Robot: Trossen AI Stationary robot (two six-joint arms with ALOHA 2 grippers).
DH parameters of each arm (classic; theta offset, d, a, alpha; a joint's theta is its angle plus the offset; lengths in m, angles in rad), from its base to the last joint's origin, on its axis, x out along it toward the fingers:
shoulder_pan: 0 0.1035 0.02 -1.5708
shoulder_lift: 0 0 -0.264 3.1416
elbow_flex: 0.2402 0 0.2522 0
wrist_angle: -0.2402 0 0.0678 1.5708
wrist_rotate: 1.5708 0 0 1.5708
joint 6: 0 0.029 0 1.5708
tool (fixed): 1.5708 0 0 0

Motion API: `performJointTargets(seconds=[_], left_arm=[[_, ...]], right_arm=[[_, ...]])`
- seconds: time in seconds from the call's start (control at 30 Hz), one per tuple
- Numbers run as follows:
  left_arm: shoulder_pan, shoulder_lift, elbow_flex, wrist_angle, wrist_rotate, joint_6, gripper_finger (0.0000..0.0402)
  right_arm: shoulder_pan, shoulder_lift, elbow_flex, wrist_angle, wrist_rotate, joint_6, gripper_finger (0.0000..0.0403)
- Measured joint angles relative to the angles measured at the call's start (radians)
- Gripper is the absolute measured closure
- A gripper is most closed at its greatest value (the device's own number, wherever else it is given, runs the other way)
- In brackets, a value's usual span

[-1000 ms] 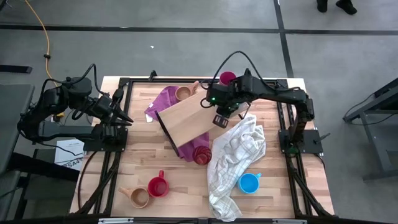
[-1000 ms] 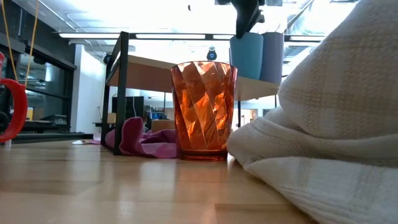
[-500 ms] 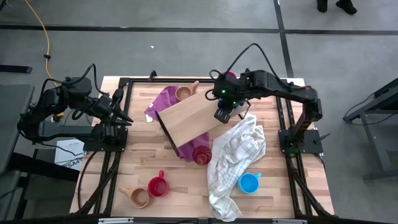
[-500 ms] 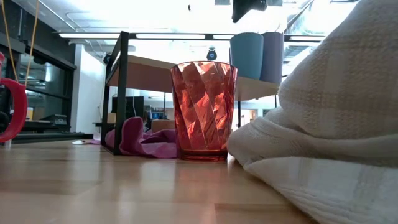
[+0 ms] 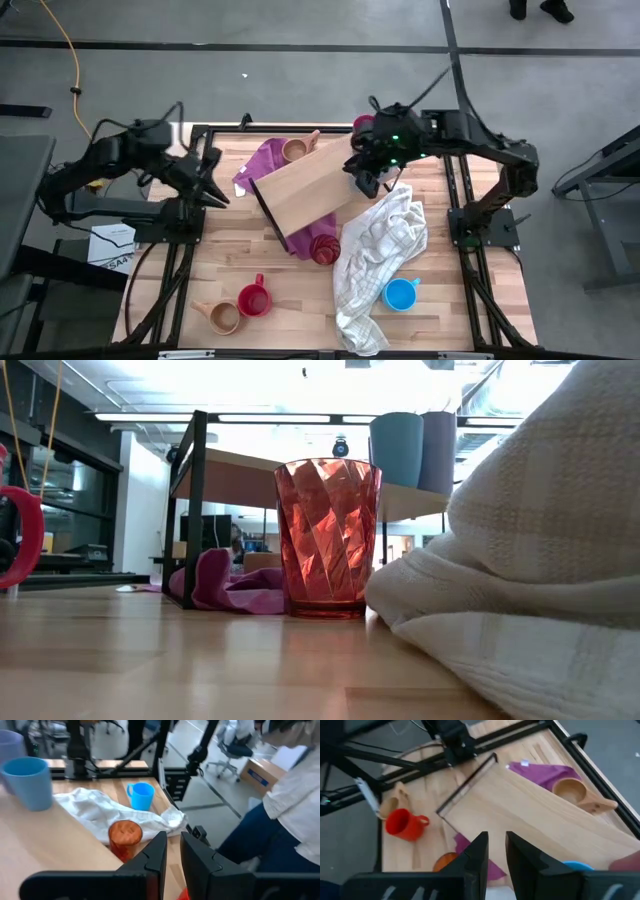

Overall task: Stack small to large cups/mugs on shelf
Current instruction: Put the red cup on the shelf

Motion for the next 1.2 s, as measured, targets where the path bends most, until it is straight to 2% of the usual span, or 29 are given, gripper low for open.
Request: performJointTargets(seconds=[0.33,0.57,0.83,1.2], left_arm=[[-0.264,0.239,0.0,0.184,-0.058,0.036,0.0357],[-0.412,0.391,0.0,0.297,-0.241,0.018,0.0357],[-0.45,0.525,0.0,0.359,-0.459,0.0,0.0357],[-0.471,0.644,0.033,0.427,-0.592,-0.006,0.0357]], right_arm=[[0.053,-0.071,0.0,0.001,0.093,0.031,0.0345],[0.054,-0.091,0.0,0.002,0.095,0.02,0.0345],[0.053,-0.091,0.0,-0.005,0.06,-0.01,0.0345],[0.053,-0.115,0.0,-0.029,0.037,-0.052,0.0345]])
